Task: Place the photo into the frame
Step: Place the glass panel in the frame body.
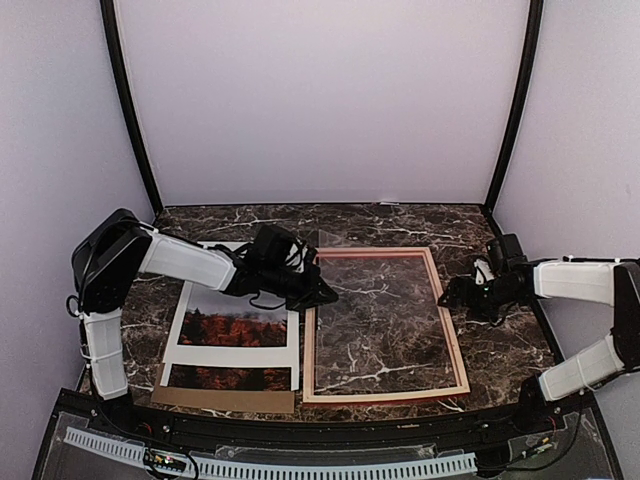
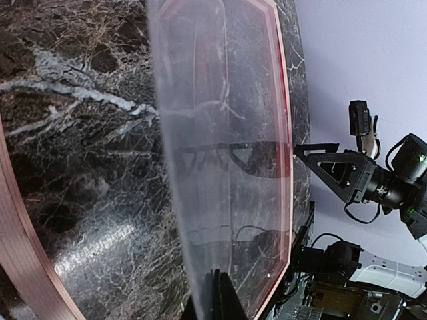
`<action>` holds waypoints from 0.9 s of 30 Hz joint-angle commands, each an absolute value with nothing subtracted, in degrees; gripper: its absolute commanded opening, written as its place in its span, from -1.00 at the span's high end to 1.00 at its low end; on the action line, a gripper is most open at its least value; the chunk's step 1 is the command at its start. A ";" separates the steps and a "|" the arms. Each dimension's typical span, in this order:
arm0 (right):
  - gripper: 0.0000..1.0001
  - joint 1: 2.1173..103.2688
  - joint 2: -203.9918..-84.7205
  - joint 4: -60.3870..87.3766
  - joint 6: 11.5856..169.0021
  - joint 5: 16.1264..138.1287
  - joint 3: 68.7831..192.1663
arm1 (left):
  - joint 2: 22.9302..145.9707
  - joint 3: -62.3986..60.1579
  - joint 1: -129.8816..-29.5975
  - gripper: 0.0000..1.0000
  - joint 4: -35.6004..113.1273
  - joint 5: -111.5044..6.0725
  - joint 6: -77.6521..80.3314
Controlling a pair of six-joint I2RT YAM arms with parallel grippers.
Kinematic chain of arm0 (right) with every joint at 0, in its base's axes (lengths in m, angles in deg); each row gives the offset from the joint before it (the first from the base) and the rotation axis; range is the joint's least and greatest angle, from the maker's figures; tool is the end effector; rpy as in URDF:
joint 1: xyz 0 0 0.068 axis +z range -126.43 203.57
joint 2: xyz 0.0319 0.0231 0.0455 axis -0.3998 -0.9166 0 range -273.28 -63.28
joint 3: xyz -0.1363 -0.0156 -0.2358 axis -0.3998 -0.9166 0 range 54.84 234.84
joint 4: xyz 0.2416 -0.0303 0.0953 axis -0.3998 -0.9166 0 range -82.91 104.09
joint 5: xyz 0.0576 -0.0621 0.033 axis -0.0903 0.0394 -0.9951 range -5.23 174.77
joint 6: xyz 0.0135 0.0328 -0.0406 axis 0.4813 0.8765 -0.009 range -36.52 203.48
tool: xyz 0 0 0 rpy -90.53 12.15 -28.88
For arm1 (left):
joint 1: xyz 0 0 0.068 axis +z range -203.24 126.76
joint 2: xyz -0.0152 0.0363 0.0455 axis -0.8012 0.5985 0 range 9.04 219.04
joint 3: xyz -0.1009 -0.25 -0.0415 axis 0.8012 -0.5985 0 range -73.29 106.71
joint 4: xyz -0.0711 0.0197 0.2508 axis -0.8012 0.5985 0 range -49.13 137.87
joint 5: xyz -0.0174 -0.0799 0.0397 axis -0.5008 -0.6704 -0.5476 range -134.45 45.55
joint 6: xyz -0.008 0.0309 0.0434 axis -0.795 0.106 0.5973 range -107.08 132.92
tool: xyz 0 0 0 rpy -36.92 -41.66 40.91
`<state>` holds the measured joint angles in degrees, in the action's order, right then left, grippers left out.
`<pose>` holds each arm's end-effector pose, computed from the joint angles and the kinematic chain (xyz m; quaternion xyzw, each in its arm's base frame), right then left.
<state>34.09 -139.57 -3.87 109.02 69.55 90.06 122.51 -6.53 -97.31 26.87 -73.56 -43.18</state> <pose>0.2316 0.0526 0.1613 0.0898 0.9516 0.2033 0.2121 0.2934 -0.3081 0.1617 0.0308 0.8574 -0.4974 0.1286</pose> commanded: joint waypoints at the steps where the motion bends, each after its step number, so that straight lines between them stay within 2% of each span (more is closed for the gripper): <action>1: -0.92 34.61 -139.99 -1.87 108.70 69.10 89.15 | 122.92 -5.11 -97.41 1.00 27.51 -74.75 -42.10; 27: -0.81 37.19 -142.28 0.48 109.28 67.25 88.07 | 124.01 -4.07 -97.62 1.00 28.77 -74.61 -40.89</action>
